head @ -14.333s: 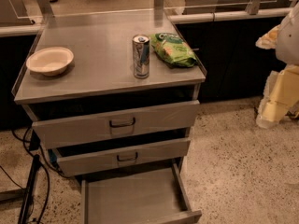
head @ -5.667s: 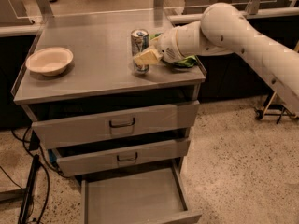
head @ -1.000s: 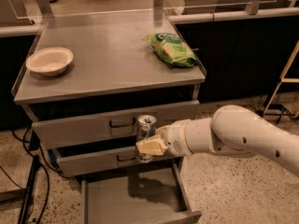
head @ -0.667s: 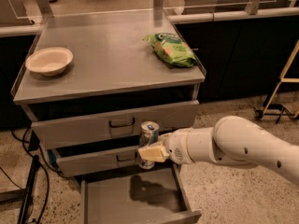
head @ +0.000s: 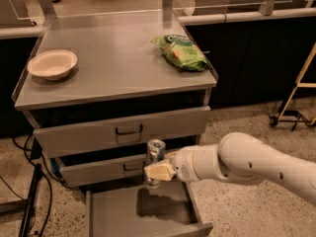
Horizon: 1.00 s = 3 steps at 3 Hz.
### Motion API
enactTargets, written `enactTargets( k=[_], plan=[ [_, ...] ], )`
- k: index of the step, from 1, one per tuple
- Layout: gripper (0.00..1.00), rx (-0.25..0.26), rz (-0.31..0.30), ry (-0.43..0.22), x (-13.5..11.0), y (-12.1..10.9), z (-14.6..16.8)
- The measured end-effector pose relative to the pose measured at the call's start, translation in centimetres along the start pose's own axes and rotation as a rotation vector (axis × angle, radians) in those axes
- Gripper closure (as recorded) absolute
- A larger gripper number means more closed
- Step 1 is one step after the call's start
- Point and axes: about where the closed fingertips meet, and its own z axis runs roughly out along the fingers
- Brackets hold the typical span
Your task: Place redbull can into bottom drawer
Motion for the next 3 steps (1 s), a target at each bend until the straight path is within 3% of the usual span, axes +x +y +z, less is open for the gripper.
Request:
enactTargets(
  k=[2, 3],
  plan=[
    [1.0, -0.064, 0.135, 0.063, 7.5, -2.4, 6.7],
    [1.0, -0.064, 0.135, 0.064, 7.5, -2.4, 6.7]
  ],
)
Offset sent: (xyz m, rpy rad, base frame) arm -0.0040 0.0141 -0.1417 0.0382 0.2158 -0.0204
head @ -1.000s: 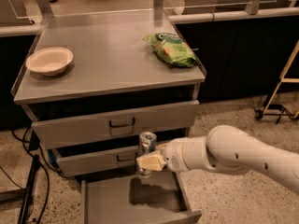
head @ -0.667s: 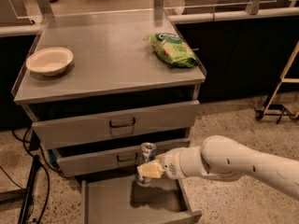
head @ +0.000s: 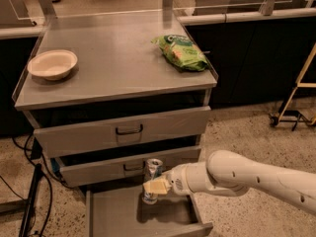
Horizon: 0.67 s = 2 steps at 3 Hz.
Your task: Place redbull can into bottom drawer
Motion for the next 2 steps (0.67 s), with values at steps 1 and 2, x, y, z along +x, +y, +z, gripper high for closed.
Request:
enactTargets(
  k=[1, 2],
  plan=[
    [1.0, -0.02, 0.034, 0.007, 0.9, -1.3, 1.6],
    [1.0, -0.039, 0.087, 0.025, 2.6, -3.0, 3.8]
  ],
)
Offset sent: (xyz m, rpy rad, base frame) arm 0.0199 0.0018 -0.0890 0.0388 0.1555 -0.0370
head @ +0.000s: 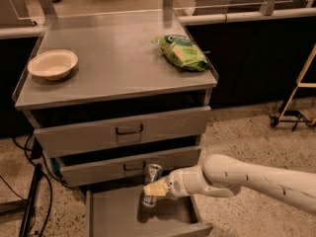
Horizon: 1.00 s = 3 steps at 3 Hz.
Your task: Place redbull can into bottom drawer
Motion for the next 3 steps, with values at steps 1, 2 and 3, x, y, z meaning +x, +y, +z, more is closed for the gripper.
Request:
enactTargets(
  k=[1, 2, 3],
  plan=[
    [1.0, 0.0, 0.0, 0.0, 0.0, 0.0, 0.0],
    [1.0, -0.024, 0.042, -0.001, 1.2, -1.2, 1.9],
    [1.0, -0.032, 0.099, 0.003, 2.7, -3.5, 4.4]
  ],
)
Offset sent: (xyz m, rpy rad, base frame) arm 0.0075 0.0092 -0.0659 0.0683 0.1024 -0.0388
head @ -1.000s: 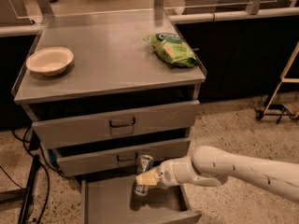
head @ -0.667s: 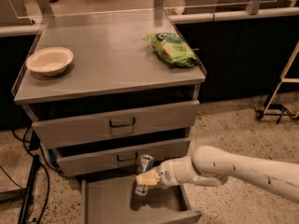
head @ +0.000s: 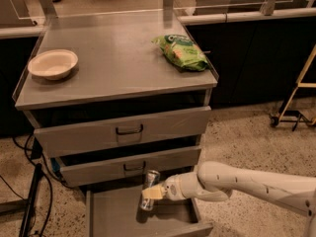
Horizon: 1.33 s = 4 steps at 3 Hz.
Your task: Place redbull can into bottom drawer
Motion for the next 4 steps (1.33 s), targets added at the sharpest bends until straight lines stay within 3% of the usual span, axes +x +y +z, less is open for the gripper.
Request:
enactTargets(
  k=[1, 2, 4],
  plan=[
    [1.0, -0.019, 0.063, 0.013, 1.9, -2.0, 2.4],
    [1.0, -0.019, 0.063, 0.013, 1.9, -2.0, 2.4],
    [1.0, -0.026, 0.129, 0.063, 3.1, -4.8, 6.1]
  ],
)
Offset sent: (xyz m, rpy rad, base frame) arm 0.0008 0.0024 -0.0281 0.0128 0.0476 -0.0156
